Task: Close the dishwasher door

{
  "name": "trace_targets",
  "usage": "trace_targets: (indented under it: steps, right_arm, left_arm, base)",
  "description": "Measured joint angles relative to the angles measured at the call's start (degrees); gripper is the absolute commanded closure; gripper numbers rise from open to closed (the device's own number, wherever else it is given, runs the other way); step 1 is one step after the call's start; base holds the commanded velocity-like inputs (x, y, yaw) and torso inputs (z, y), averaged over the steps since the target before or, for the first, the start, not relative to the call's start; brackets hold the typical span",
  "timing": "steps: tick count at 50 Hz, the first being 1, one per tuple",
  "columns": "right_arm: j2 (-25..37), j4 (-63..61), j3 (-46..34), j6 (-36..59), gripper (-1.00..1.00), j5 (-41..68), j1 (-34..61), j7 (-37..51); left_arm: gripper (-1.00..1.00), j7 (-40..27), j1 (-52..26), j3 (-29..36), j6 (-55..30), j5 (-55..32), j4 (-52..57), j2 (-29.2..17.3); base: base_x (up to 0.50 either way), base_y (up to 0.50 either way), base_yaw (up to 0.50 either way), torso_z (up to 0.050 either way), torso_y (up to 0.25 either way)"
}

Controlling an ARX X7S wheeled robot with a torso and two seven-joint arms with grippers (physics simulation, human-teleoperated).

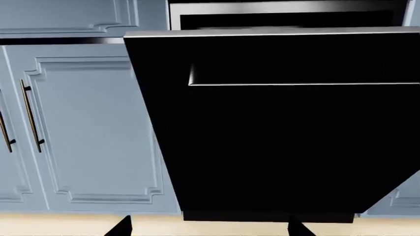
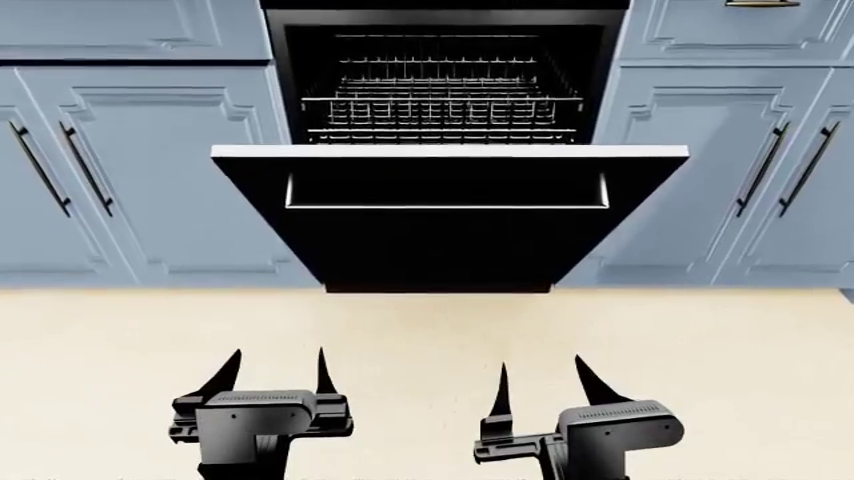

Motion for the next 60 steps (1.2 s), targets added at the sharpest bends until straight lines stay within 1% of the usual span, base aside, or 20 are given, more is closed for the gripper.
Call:
trace_targets:
  steps: [60]
  right_arm:
    - [1.22, -0.64, -1.24, -0.09, -1.0, 0.66, 0.12, 1.7]
  left_arm:
    - [-1.0, -1.4, -0.09, 1.5, 0.34, -0.99, 0.2, -1.19]
  base:
    - [0.0, 0.0, 0.0, -0.05, 0.015]
